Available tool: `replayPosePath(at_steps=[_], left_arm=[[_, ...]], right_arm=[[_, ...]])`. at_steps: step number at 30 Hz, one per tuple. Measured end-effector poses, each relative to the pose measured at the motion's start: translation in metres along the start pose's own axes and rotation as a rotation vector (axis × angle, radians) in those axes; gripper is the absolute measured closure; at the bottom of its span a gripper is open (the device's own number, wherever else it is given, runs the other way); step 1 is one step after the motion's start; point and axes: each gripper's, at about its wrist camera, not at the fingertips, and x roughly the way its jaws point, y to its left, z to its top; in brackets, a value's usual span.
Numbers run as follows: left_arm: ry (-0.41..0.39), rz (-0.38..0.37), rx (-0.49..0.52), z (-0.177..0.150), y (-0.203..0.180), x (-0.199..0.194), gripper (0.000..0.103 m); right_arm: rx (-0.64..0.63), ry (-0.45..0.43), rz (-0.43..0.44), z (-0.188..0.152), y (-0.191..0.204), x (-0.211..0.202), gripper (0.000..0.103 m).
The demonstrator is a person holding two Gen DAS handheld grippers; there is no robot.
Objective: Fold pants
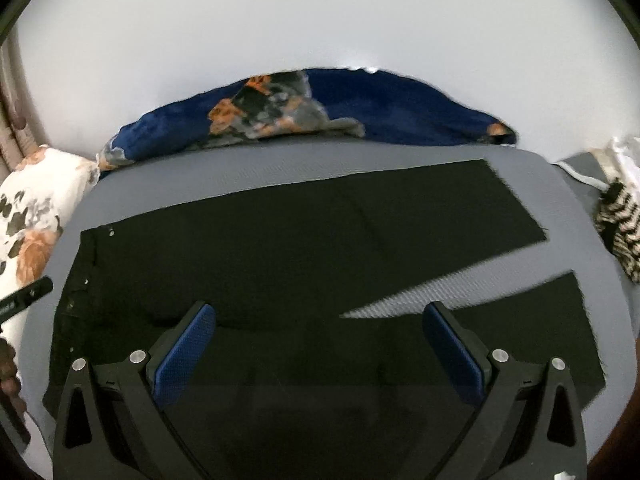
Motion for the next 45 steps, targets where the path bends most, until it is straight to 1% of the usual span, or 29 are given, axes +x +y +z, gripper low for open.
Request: replayPosePath(at_steps=[2, 3, 4, 8, 10, 13, 18, 22, 25, 28, 30, 32, 35, 38, 41, 45], left_arm=[[0.011, -0.042, -0.002, 0.010, 0.012, 0.012, 0.032], [0.027, -0.072, -0.006, 0.016, 0.019, 0.020, 0.036], [0.052, -0.112, -0.020, 0.022, 0.027, 0.030, 0.043], [0.138, -0.286, -0.116, 0.041, 0.055, 0.065, 0.056], [0.169, -0.349, -0.166, 0.046, 0.068, 0.081, 0.057], [0.187, -0.384, -0.202, 0.050, 0.083, 0.097, 0.059], [0.199, -0.466, -0.215, 0.051, 0.096, 0.115, 0.059], [0.197, -0.512, -0.200, 0.054, 0.101, 0.126, 0.059], [0.196, -0.529, -0.183, 0.057, 0.100, 0.131, 0.059], [0.203, -0.555, -0.186, 0.055, 0.108, 0.125, 0.059], [0.205, -0.547, -0.185, 0.054, 0.115, 0.123, 0.059], [0.217, -0.548, -0.193, 0.053, 0.118, 0.127, 0.059], [0.222, -0.576, -0.225, 0.051, 0.122, 0.133, 0.059], [0.227, -0.598, -0.231, 0.052, 0.122, 0.137, 0.059], [0.237, -0.619, -0.233, 0.062, 0.118, 0.149, 0.059], [0.237, -0.634, -0.199, 0.083, 0.110, 0.169, 0.059]], right_arm=[[0.016, 0.057, 0.072, 0.011, 0.000, 0.015, 0.000], [0.031, 0.083, 0.098, 0.017, 0.001, 0.024, 0.000], [0.040, 0.087, 0.114, 0.021, 0.002, 0.029, 0.000], [0.060, 0.092, 0.146, 0.038, 0.011, 0.049, 0.000], [0.058, 0.102, 0.146, 0.046, 0.019, 0.060, 0.000], [0.066, 0.123, 0.180, 0.052, 0.027, 0.074, 0.000], [0.093, 0.150, 0.237, 0.056, 0.040, 0.096, 0.000], [0.076, 0.153, 0.230, 0.061, 0.051, 0.107, 0.000], [0.055, 0.155, 0.216, 0.065, 0.058, 0.115, 0.000], [0.037, 0.161, 0.211, 0.068, 0.063, 0.119, 0.000], [0.023, 0.165, 0.209, 0.071, 0.068, 0.122, 0.000], [0.009, 0.166, 0.205, 0.073, 0.072, 0.125, 0.000], [0.004, 0.173, 0.207, 0.075, 0.079, 0.132, 0.000], [-0.015, 0.176, 0.217, 0.076, 0.087, 0.135, 0.000], [-0.044, 0.174, 0.221, 0.076, 0.094, 0.138, 0.000], [-0.049, 0.181, 0.221, 0.080, 0.099, 0.145, 0.000]])
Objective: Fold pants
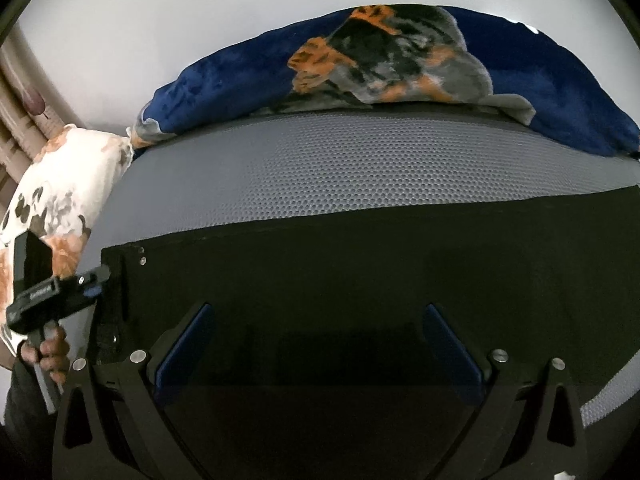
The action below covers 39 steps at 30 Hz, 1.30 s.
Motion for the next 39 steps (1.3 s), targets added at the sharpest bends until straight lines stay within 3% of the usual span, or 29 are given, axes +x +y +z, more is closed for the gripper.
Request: replayPosePath(at_steps=[3, 6, 8, 9, 12, 16, 21, 27, 32, 34, 37, 39], left_arm=[[0.000, -0.036, -0.005, 0.013, 0.001, 0.009, 0.059], [0.003, -0.014, 0.008, 0.019, -0.001, 0.017, 0.074], [0.002, 0.012, 0.011, 0.018, 0.002, 0.020, 0.092], [0.002, 0.017, 0.005, 0.017, 0.004, 0.021, 0.094], [-0.024, -0.007, -0.010, 0.013, 0.002, 0.014, 0.095], [-0.078, -0.013, 0.096, 0.004, -0.027, -0.007, 0.095], [-0.158, -0.050, 0.272, -0.015, -0.066, -0.043, 0.095], [-0.207, -0.039, 0.398, -0.036, -0.095, -0.065, 0.095], [-0.216, -0.005, 0.408, -0.039, -0.103, -0.067, 0.095], [-0.213, 0.008, 0.395, -0.037, -0.103, -0.066, 0.095], [-0.203, 0.032, 0.397, -0.040, -0.104, -0.063, 0.095], [-0.202, 0.040, 0.396, -0.039, -0.104, -0.062, 0.095]], right_arm=[[-0.018, -0.009, 0.004, 0.004, 0.002, 0.001, 0.000], [-0.071, -0.004, 0.011, 0.011, 0.003, 0.005, 0.000], [-0.112, 0.000, 0.010, 0.016, 0.001, 0.008, 0.000], [-0.140, 0.001, 0.004, 0.021, -0.002, 0.011, 0.000], [-0.218, 0.022, -0.004, 0.034, -0.009, 0.018, 0.000], [-0.399, 0.081, 0.001, 0.047, -0.008, 0.028, 0.000], [-0.670, 0.206, 0.104, 0.055, 0.002, 0.037, 0.001], [-0.819, 0.282, 0.184, 0.080, 0.004, 0.048, 0.008], [-0.876, 0.415, 0.228, 0.094, -0.010, 0.069, 0.029], [-0.896, 0.455, 0.221, 0.097, -0.017, 0.078, 0.045], [-0.901, 0.527, 0.251, 0.101, -0.024, 0.087, 0.055], [-0.924, 0.551, 0.246, 0.100, -0.026, 0.090, 0.056]])
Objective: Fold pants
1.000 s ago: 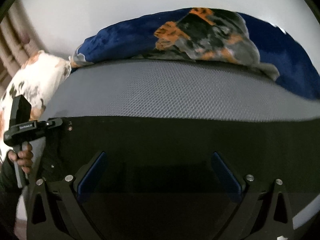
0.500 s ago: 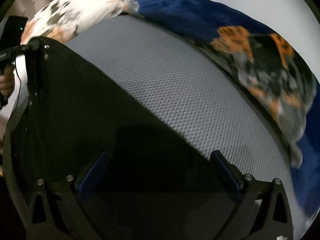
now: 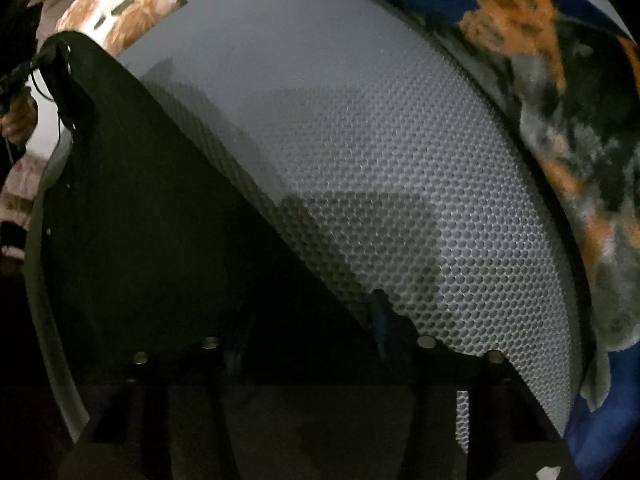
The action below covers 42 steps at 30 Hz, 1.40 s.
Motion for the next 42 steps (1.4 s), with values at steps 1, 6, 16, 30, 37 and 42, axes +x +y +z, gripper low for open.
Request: replayPosePath(at_steps=[1, 6, 16, 30, 37, 42], left_arm=[[0.002, 0.006, -0.003, 0.000, 0.000, 0.001, 0.095], [0.014, 0.032, -0.006, 0.001, -0.003, 0.001, 0.095], [0.037, 0.093, -0.010, 0.003, 0.002, 0.010, 0.095], [0.007, 0.059, 0.077, -0.032, -0.031, -0.043, 0.095], [0.092, 0.012, 0.118, -0.101, -0.051, -0.077, 0.094], [0.200, 0.025, 0.081, -0.151, -0.043, -0.078, 0.092]], right_arm=[[-0.009, 0.008, -0.001, -0.001, -0.001, 0.001, 0.057], [0.000, 0.010, -0.008, -0.013, -0.010, -0.001, 0.059], [0.079, -0.100, -0.196, -0.037, 0.005, -0.026, 0.094], [0.346, -0.352, -0.453, -0.130, 0.147, -0.114, 0.097], [0.462, -0.363, -0.402, -0.189, 0.222, -0.108, 0.098], [0.527, -0.335, -0.322, -0.225, 0.264, -0.081, 0.098]])
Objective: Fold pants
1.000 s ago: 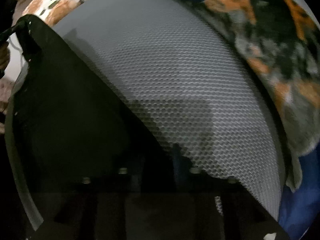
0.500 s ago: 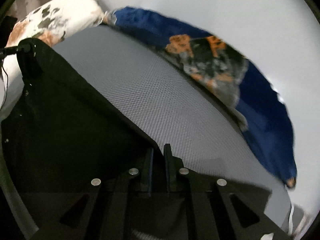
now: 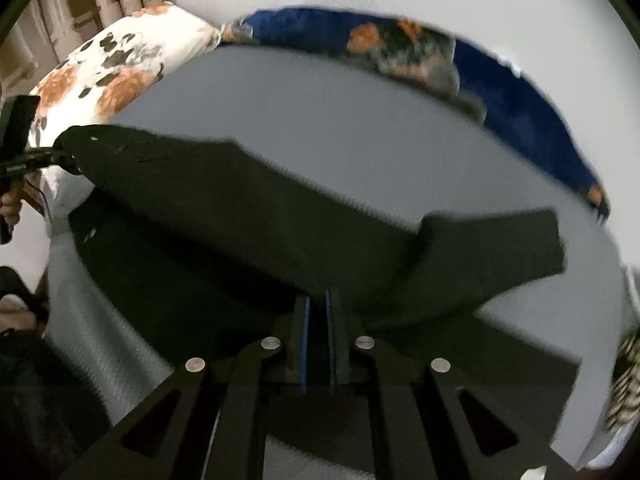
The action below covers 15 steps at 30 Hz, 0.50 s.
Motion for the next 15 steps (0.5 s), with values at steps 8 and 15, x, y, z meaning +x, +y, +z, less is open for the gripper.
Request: replayPosePath(at_steps=[8, 15], left_arm=[[0.208, 0.139, -0.010, -0.039, -0.002, 0.040, 0.088], [0.213, 0.187, -0.066, -0.040, -0.006, 0.037, 0.078]], right_arm=[[0.072, 0.094, 0.048, -0.053, 0.018, 0.044, 0.099], [0.081, 0.115, 0.043, -0.058, 0.024, 0.066, 0.099]])
